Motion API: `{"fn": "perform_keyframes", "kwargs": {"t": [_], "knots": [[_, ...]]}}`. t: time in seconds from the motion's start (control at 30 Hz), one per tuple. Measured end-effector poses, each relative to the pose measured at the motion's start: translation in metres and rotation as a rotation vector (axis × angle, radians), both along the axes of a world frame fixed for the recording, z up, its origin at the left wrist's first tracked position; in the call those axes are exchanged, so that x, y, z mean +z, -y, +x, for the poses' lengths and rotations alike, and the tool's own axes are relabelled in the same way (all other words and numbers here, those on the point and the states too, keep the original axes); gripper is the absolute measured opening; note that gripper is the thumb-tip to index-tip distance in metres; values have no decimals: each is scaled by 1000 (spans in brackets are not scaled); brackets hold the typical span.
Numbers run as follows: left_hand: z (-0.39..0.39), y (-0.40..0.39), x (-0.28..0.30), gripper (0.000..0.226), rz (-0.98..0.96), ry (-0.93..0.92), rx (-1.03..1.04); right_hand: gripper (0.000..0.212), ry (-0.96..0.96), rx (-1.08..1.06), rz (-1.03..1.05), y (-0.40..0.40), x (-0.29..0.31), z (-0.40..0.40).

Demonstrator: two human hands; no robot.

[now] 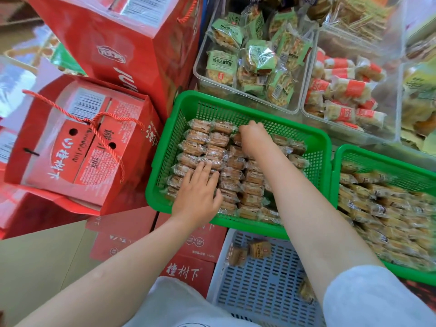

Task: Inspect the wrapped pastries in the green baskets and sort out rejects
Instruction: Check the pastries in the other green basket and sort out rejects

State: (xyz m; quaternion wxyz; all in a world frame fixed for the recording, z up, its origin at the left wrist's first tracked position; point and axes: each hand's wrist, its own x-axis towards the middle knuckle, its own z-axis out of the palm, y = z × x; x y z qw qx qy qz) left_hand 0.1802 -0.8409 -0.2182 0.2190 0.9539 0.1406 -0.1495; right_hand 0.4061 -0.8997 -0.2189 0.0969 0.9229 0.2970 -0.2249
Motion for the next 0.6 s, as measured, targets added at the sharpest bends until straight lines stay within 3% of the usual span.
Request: {"fn": "perform_keyframes", "kwargs": {"t": [0.13, 0.23, 0.43, 0.6], "knots": [[0, 1, -2, 58, 1, 15, 2, 30, -62, -79, 100, 2, 3, 5], [-1, 1, -4, 58, 21, 33, 1, 40, -44, -150, 241, 10, -2, 3], [-1, 1, -3, 60, 35, 31, -8, 47, -51, -77, 207, 16, -3, 3], [-2, 1, -4, 59, 36, 34, -9, 39, -38, -89, 240, 19, -6, 7]]}}
